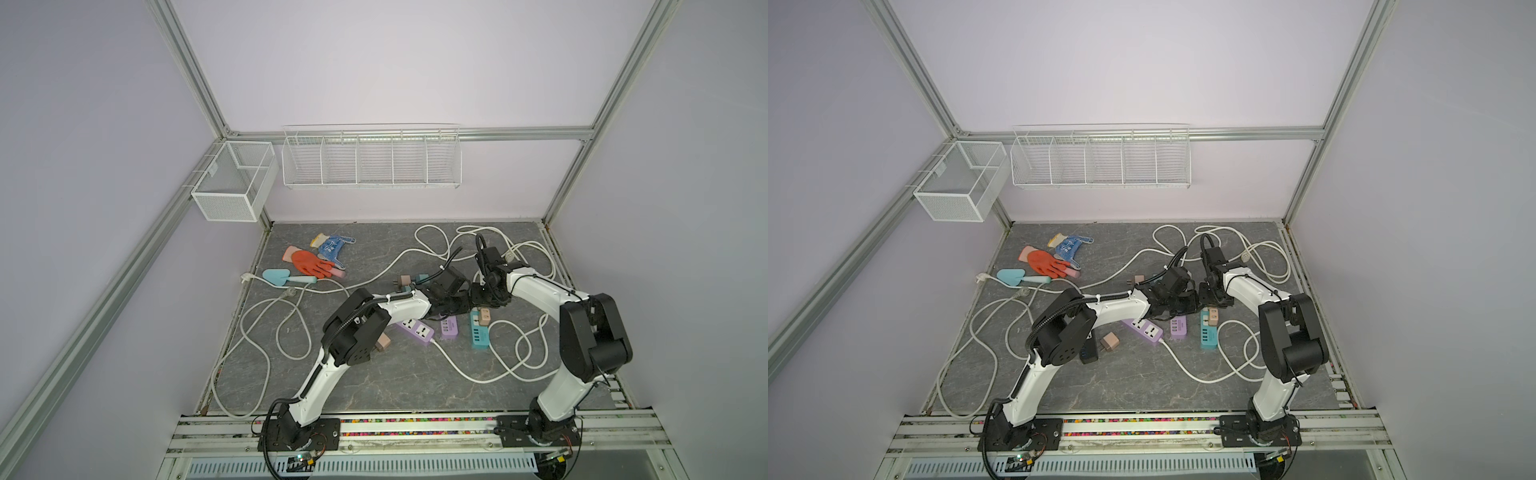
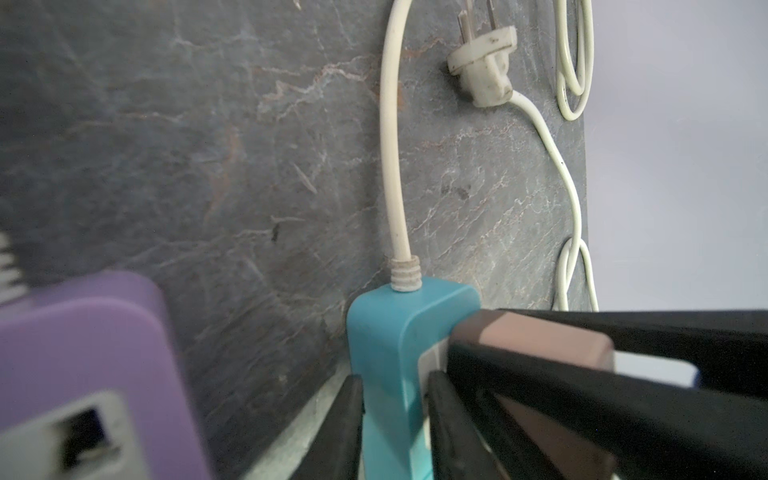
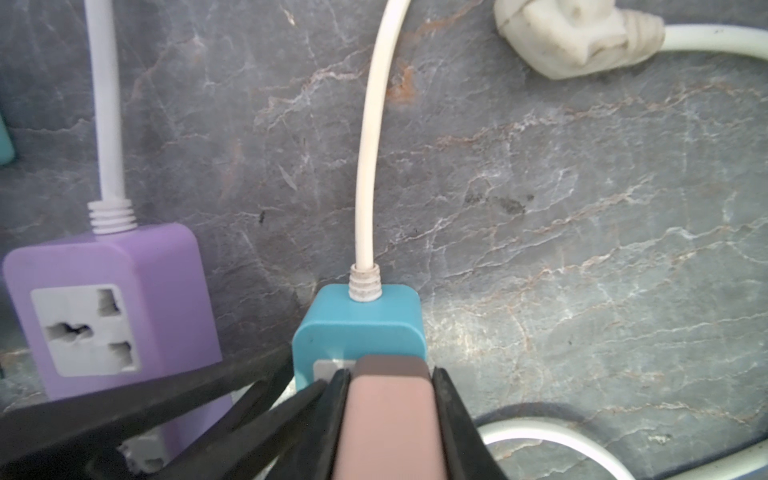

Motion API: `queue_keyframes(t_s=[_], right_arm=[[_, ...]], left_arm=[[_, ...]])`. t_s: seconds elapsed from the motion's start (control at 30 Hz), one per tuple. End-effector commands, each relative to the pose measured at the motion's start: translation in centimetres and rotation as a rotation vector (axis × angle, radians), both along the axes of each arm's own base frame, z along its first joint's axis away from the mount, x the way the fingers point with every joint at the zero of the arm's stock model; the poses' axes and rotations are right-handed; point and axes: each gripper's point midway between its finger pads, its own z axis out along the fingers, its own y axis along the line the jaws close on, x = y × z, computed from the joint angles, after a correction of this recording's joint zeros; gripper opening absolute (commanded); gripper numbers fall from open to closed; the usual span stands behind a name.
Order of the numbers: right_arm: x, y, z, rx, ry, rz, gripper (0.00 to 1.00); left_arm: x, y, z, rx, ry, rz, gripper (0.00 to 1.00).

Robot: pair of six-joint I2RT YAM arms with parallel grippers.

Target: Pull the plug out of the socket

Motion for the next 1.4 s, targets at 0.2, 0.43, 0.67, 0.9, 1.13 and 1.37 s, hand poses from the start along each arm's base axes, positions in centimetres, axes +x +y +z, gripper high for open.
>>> queue_keyframes(t_s=[0.2, 0.43, 0.67, 0.9, 1.13, 1.37], right_arm=[[2.4, 3.2, 1.7, 0.049, -0.068, 0.050, 0.15], [2.1, 1.0, 2.7, 0.018, -0.098, 0.017, 0.16], [2.3, 3.2, 2.4, 0.068, -0.085, 0.046, 0.15], [2.2, 0.4, 3.1, 0.005, -0.108, 0.007, 0.15], [2.4, 3.2, 2.4, 0.073, -0.084, 0.045, 0.14], [2.6, 0.4, 3.7, 0.030, -0.117, 0.000, 0.15]], left_arm=[[-4.8, 5.4, -10.6, 0.350, 0.158, -0.009, 0.28], [-5.0, 5.4, -11.0, 0.357, 0.167, -0.014, 0.28], [-4.8, 5.2, -10.7, 0.352, 0.159, -0.013, 0.28], [-4.8, 5.3, -10.8, 0.356, 0.155, -0.013, 0.28], [-4.8, 5.1, -10.7, 0.355, 0.154, -0.019, 0.28], [-4.6, 5.1, -10.3, 0.350, 0.139, -0.020, 0.28]])
